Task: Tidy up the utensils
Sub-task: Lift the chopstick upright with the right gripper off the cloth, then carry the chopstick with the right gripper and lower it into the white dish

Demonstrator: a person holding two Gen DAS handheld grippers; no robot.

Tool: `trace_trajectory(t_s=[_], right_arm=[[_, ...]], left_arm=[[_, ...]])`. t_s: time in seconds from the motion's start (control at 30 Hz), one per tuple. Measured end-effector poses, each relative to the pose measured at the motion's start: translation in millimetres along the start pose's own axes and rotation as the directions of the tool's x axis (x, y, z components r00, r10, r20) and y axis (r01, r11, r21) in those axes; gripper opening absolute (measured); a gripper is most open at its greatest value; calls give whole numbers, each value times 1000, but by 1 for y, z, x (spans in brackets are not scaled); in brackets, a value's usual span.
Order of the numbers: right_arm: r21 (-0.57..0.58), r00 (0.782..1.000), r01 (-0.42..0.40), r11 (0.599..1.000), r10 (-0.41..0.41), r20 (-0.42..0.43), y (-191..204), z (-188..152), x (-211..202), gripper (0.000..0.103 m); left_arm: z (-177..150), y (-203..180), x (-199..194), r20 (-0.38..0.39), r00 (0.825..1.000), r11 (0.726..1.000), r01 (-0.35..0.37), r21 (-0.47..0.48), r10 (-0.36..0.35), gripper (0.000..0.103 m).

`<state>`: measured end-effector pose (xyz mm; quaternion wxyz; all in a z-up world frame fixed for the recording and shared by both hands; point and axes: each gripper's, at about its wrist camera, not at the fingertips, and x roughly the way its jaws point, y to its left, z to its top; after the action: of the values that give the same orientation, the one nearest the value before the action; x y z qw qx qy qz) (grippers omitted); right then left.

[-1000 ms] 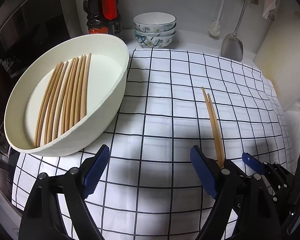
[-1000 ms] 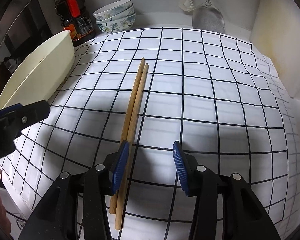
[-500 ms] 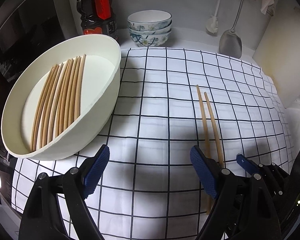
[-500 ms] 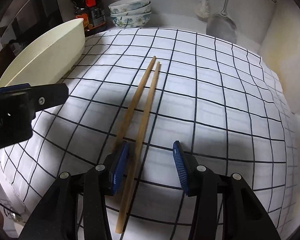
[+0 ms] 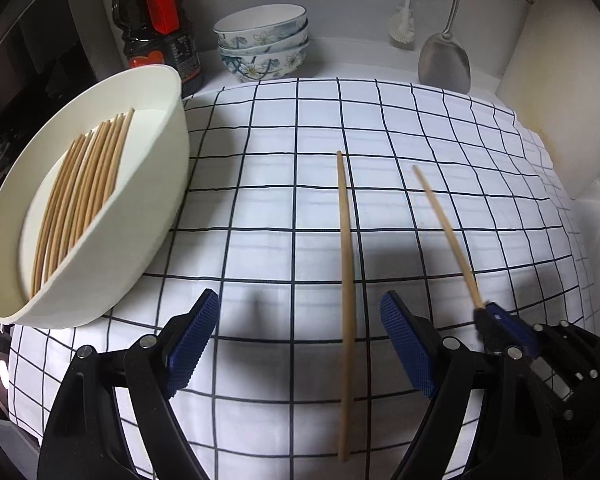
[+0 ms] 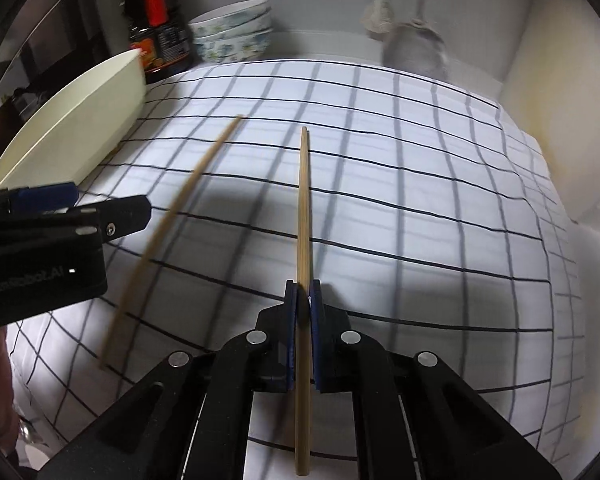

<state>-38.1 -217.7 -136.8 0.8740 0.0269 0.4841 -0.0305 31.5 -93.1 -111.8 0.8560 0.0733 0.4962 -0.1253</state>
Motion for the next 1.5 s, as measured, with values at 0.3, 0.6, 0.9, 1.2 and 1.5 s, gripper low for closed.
trace_trajectory(t_s=[0.3, 0.6, 0.9, 1.2, 1.5], right_arm=[[42, 1000, -5, 999, 5, 3, -26, -6, -4, 7], [24, 1000, 18, 1000, -18, 9, -24, -1, -1, 44], [22, 1000, 20, 1000, -20, 20, -22, 4, 6, 44], [-26, 1000, 8, 1000, -7, 23, -4, 6, 7, 11], [7, 999, -35, 999, 35, 13, -8, 4, 4, 6]], left_arm=[[2, 4, 19, 7, 999, 999, -34, -3, 34, 82], [-4, -6, 29, -21, 999, 999, -41, 22, 42, 89], [-7, -7, 28, 7, 1000, 1000, -25, 15, 25, 81], [-12, -27, 19, 21, 999, 996, 45, 75, -46, 28], [-12, -30, 16, -5, 998, 993, 63, 99, -62, 7]])
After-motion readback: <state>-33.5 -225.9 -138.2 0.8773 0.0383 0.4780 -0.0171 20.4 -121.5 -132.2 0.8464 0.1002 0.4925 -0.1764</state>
